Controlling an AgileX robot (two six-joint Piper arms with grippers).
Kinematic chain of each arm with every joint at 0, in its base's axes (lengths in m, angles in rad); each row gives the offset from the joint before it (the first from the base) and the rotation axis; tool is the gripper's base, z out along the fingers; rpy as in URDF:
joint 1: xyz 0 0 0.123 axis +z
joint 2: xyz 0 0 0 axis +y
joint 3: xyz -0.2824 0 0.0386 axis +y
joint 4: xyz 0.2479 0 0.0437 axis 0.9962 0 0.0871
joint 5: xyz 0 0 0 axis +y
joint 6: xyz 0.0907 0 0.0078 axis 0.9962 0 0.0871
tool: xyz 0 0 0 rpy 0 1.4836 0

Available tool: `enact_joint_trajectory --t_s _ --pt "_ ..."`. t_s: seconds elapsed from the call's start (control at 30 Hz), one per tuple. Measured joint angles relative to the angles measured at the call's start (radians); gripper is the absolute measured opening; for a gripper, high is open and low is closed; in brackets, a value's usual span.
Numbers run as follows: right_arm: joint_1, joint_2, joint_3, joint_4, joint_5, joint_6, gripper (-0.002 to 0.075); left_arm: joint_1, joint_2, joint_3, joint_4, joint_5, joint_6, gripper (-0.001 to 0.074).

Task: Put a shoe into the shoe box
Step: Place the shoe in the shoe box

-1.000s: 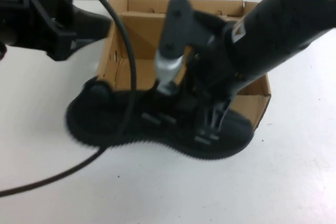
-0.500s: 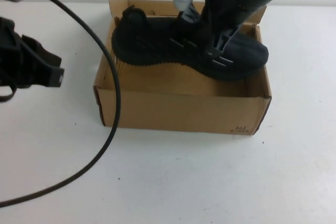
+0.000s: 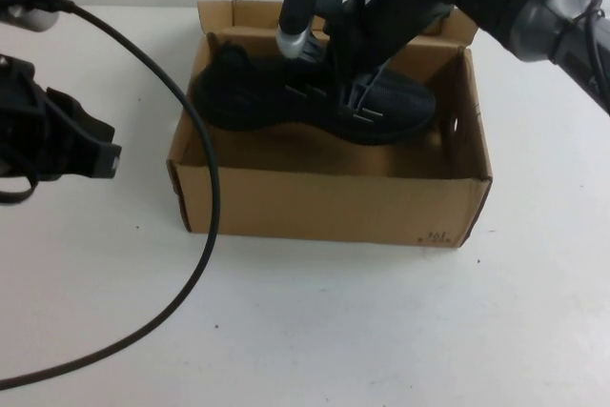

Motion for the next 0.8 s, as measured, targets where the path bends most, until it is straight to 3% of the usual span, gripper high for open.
enact_joint_trajectory --t_s 0.8 --pt "-0.002 0.054 -0.009 -0.084 -0.096 0.099 0.0017 0.0 0.0 0.0 -0.002 0.008 0.0 0.0001"
